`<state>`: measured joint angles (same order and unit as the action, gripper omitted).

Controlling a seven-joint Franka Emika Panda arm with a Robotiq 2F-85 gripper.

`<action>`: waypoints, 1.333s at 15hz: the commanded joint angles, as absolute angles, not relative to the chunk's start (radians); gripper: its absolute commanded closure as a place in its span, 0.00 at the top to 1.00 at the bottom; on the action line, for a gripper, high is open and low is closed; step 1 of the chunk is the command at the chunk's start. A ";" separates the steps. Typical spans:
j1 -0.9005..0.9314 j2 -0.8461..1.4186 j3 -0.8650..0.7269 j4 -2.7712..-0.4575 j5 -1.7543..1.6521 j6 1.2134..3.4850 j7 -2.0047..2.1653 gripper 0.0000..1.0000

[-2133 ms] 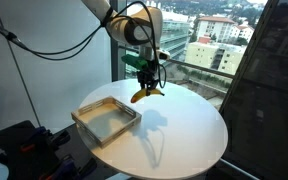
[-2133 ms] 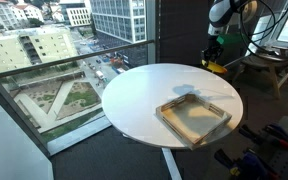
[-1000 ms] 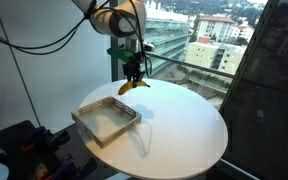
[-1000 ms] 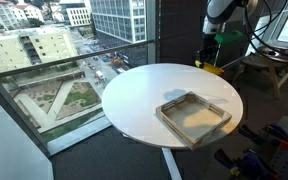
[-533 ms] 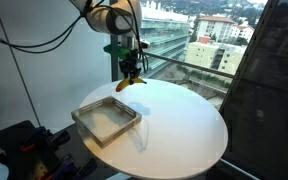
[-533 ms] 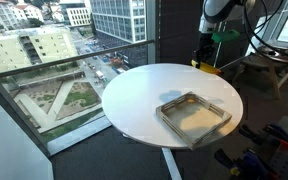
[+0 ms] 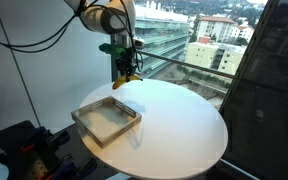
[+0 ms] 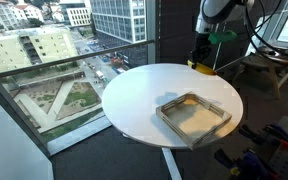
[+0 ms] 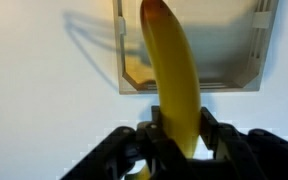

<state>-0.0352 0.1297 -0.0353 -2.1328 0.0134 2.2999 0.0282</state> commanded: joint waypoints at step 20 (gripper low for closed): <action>0.039 0.082 -0.013 -2.250 -0.003 2.321 0.347 0.16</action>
